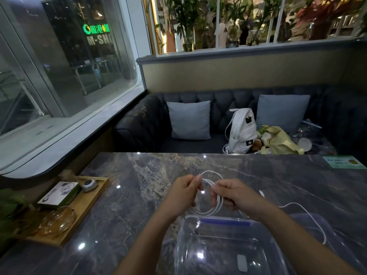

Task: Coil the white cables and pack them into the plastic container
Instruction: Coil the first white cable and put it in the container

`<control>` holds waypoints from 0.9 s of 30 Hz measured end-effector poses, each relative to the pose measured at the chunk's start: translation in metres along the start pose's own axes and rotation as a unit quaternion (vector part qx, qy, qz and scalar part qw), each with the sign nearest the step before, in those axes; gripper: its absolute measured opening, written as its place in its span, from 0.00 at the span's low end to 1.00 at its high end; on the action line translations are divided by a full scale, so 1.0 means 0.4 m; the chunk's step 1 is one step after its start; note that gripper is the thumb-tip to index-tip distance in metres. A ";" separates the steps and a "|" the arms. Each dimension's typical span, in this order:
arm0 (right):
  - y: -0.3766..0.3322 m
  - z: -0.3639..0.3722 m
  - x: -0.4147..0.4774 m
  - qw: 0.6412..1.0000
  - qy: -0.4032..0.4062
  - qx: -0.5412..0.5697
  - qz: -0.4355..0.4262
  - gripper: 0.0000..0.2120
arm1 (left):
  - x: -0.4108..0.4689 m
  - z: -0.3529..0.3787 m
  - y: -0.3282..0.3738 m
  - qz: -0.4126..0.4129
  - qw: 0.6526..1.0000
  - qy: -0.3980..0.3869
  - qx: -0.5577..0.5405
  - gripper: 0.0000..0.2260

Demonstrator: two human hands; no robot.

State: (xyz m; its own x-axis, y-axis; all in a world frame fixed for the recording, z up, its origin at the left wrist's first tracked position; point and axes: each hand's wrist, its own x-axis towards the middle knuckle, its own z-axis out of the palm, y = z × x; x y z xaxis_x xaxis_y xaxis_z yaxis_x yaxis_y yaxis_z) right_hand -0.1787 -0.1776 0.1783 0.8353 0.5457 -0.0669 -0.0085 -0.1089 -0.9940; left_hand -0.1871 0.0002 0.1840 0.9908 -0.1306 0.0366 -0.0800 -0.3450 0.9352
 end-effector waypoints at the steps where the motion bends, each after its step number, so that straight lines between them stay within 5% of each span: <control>1: -0.001 -0.001 -0.001 1.000 0.010 -0.014 0.002 0.13 | -0.001 -0.006 0.001 -0.004 1.000 -0.005 0.022 0.15; 6: -0.013 -0.001 -0.005 0.971 0.069 -0.228 -0.023 0.13 | 0.003 -0.051 -0.002 -0.046 0.975 -0.062 0.208 0.14; 14: -0.013 0.008 -0.004 0.956 0.135 -0.261 -0.015 0.14 | -0.030 -0.048 -0.002 -0.084 0.984 -0.141 0.075 0.11; 21: -0.003 0.011 -0.018 0.997 0.073 -0.031 0.023 0.16 | -0.048 -0.036 -0.018 -0.020 0.986 -0.154 -0.064 0.04; 24: -0.007 0.016 -0.019 0.996 0.059 0.059 0.028 0.13 | -0.049 -0.018 -0.020 0.003 0.992 -0.037 -0.120 0.09; 27: -0.008 0.022 -0.016 0.994 0.063 0.080 0.026 0.11 | -0.049 0.011 -0.031 0.027 0.996 0.066 -0.060 0.13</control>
State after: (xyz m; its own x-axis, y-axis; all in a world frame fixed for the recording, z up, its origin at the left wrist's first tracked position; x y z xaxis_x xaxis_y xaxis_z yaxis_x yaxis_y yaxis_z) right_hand -0.1890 -0.1733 0.1813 0.8932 0.4339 -0.1180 -0.1334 0.0050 -0.9910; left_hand -0.2059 0.0029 0.1704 0.9918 -0.0195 0.1260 -0.1271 -0.2257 0.9659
